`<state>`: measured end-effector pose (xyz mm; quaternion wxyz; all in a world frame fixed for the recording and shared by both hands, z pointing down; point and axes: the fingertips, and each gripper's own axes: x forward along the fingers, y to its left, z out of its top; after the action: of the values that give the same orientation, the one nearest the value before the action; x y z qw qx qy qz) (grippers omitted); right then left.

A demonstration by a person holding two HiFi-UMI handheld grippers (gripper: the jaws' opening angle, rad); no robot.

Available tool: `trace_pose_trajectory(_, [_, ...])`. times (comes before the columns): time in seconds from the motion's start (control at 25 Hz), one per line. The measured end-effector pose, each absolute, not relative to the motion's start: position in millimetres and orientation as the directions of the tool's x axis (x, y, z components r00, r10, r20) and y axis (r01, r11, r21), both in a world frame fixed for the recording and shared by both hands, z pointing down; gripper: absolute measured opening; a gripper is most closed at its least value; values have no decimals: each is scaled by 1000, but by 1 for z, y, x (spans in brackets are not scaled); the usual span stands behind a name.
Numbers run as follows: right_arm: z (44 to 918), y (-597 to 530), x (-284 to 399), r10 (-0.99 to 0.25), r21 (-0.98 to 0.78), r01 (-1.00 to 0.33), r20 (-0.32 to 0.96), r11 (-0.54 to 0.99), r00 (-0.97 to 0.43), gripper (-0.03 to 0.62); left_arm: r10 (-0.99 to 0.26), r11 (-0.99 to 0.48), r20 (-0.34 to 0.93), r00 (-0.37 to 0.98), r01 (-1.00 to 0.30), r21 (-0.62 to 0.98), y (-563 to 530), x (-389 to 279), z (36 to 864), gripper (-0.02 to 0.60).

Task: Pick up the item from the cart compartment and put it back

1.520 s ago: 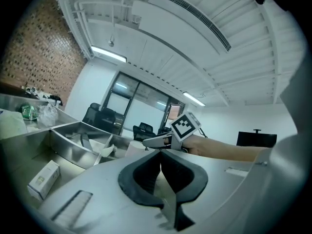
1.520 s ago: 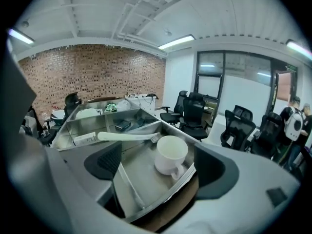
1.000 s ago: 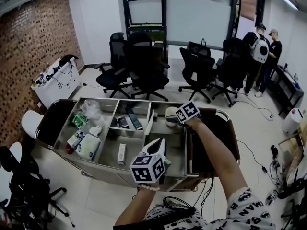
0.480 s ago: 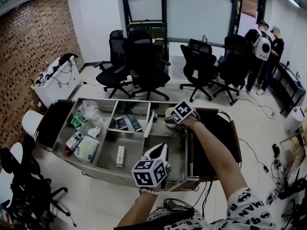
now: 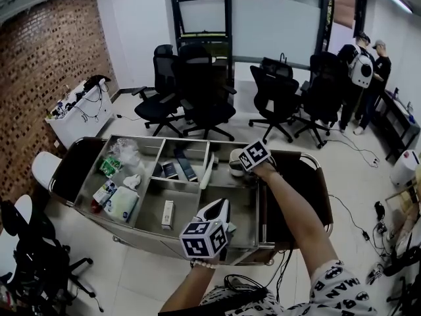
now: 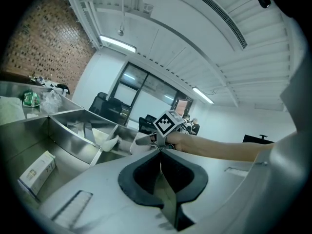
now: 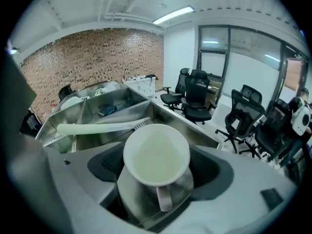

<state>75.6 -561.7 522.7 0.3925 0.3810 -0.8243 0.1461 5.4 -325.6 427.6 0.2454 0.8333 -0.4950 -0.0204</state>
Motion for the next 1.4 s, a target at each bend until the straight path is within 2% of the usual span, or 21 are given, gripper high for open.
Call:
trace_pose_trajectory(0.28, [455,-540,77,-634,162,-739,650,655,-420,415,-843,-407,170,510,-812,419,-318,-4,423,3])
trace_pose_trajectory(0.68, [381,-443,89,-730,196,-761,503,618,-463,414,-827,-499,90,555,-799,336,-276,-21,427,-3])
trace_pose_trajectory(1.16, [389,-293,105,-798,239,-803,439,546,-412,414,-810,-526,87,580,-783,332,-207,-32,445,-3])
trace_pose_trajectory(1.4, [395,-230,115,-822,216,-818,363,533,-440,413,-840,-497,111,532,-834,239,-189,-30,449,-2])
